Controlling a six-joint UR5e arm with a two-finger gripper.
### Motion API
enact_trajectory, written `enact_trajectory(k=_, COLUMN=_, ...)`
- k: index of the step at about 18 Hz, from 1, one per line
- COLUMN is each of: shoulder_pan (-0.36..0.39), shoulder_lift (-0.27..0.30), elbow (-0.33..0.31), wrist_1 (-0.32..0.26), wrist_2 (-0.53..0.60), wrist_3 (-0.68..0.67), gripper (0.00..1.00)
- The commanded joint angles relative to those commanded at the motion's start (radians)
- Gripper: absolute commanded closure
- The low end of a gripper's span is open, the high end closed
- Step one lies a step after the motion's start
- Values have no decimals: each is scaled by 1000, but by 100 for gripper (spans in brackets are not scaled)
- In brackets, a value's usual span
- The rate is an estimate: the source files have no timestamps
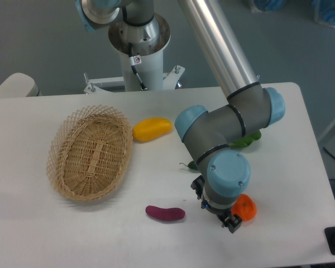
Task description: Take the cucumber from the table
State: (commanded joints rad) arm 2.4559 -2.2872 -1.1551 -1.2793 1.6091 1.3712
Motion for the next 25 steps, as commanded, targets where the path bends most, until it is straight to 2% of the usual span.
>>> enact_trajectory(k=12, shoulder_pan=0, shoulder_lift=18, elbow=-12, wrist_1=-11, wrist_2=-5, wrist_3=15, gripper=0)
enact_trajectory(k=15, shoulder_pan=11, shoulder_lift=32, elbow=-21, wrist_1=-52, wrist_2=-6, wrist_3=38, gripper=0)
enact_trajectory(k=21, shoulder_pan=43, shoulder_lift=78, elbow=-118, wrist_1=-40, wrist_2=6, wrist_3=251, gripper=0)
enact_trajectory(k=25, shoulder_pan=57, shoulder_lift=104, elbow=-184, wrist_1=-35, wrist_2=20, wrist_3=325, gripper=0)
